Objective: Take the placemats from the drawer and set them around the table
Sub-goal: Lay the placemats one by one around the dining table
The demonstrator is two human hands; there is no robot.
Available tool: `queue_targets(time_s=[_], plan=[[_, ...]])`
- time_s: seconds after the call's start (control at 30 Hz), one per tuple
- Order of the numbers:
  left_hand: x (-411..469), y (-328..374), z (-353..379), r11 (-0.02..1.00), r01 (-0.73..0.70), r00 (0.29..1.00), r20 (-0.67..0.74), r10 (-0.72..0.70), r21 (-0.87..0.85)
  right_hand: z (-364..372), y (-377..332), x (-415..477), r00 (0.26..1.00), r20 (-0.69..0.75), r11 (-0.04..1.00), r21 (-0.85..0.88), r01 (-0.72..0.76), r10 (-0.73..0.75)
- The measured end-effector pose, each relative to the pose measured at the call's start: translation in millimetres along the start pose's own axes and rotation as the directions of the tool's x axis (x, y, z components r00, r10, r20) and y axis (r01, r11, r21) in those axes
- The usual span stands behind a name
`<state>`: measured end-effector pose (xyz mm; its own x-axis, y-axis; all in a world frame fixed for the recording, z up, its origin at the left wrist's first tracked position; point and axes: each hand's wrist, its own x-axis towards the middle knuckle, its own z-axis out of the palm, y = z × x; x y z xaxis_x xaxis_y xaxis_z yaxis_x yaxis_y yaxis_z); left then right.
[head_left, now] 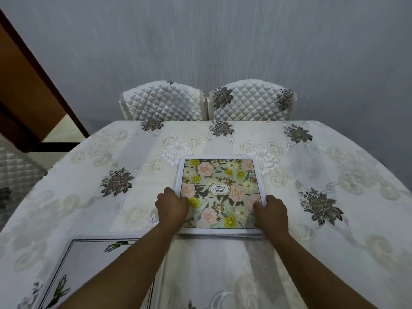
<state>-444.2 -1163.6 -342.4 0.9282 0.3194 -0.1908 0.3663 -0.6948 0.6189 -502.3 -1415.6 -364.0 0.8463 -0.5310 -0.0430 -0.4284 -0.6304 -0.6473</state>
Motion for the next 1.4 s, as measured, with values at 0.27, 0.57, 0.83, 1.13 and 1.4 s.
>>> queue_targets(time_s=[0.27,0.57,0.83,1.13,1.4], plan=[[-24.3,21.9,-17.1,0.977,-0.15,0.987,0.028,0.156,-0.153,-27.7,-9.1,-0.1,0.998,0.045,0.991,0.121,-0.052,0.046],[-167.7,-4.3,-19.5,0.905,-0.308,0.93,0.106,0.351,-0.293,-126.5,80.9,-113.3,0.997,-0.034,0.995,0.07,-0.069,0.072],[-290.6,-17.6,11.4,0.925,-0.246,0.9,0.287,0.329,-0.289,-205.1,145.0,-211.3,0.953,0.003,0.951,-0.057,-0.303,0.303],[-317.5,-28.5,67.1,0.969,-0.228,0.928,0.282,0.244,-0.089,-204.6,196.3,-206.4,0.921,0.06,0.916,-0.145,-0.374,0.385],[-313.0,-13.5,111.0,0.893,-0.275,0.961,0.103,0.255,0.357,-200.8,246.9,-161.5,0.986,0.168,0.926,-0.375,0.045,0.02]])
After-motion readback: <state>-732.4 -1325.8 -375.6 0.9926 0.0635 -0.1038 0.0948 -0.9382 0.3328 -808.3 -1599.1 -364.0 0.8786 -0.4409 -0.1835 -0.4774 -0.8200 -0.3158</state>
